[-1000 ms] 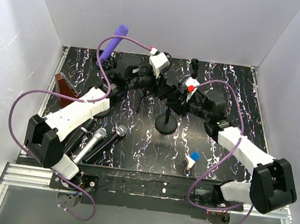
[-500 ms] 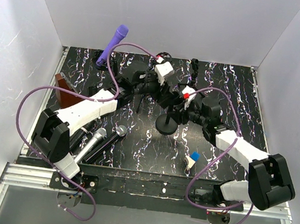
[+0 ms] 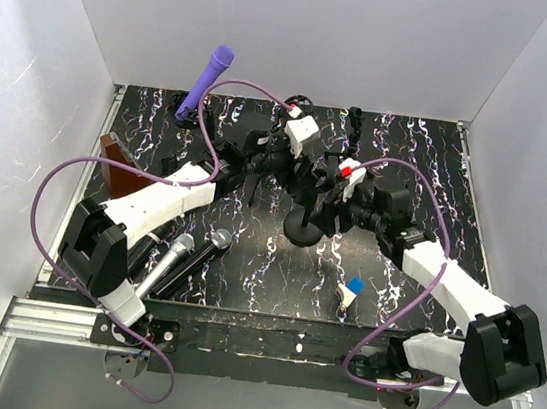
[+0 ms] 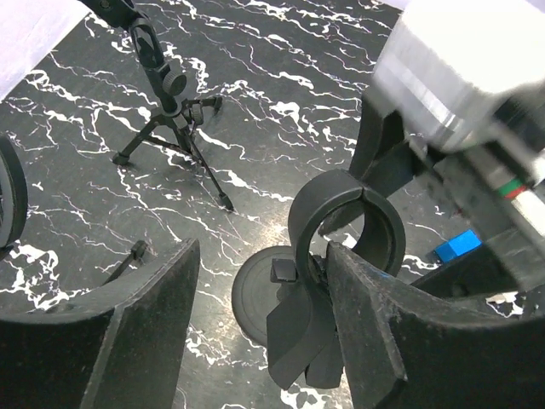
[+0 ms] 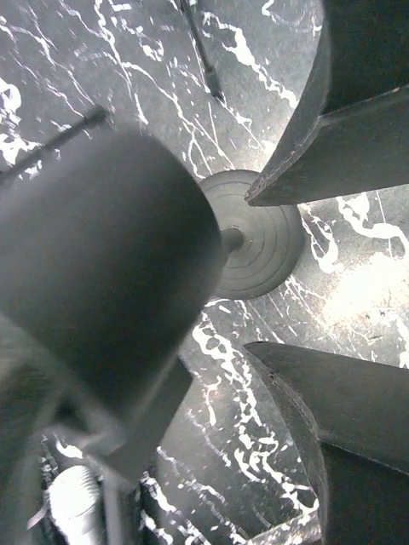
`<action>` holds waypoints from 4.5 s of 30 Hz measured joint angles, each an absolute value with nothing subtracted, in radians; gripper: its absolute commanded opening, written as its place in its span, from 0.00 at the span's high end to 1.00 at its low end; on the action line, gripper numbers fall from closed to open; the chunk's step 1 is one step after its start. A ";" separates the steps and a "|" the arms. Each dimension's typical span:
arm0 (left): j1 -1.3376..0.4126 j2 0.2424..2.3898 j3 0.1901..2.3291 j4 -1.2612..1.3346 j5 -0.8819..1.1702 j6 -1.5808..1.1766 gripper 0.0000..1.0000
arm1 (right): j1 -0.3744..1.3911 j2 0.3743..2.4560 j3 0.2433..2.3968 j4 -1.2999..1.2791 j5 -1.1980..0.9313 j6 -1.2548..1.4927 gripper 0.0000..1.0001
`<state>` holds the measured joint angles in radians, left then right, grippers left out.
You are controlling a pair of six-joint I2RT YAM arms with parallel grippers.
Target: Remove the microphone from the stand
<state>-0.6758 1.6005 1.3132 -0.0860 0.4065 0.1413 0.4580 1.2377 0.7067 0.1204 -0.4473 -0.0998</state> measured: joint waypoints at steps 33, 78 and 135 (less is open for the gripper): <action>-0.666 1.456 1.413 -0.406 0.291 0.205 0.23 | 0.359 1.413 1.139 -0.154 -0.691 0.529 0.69; -0.407 1.456 1.734 -0.575 0.000 0.370 0.10 | -0.340 1.487 1.338 -0.268 -0.535 0.513 0.14; -0.001 2.096 2.257 -0.964 0.548 0.828 0.37 | 0.127 0.867 0.934 -0.556 -0.633 -0.108 0.40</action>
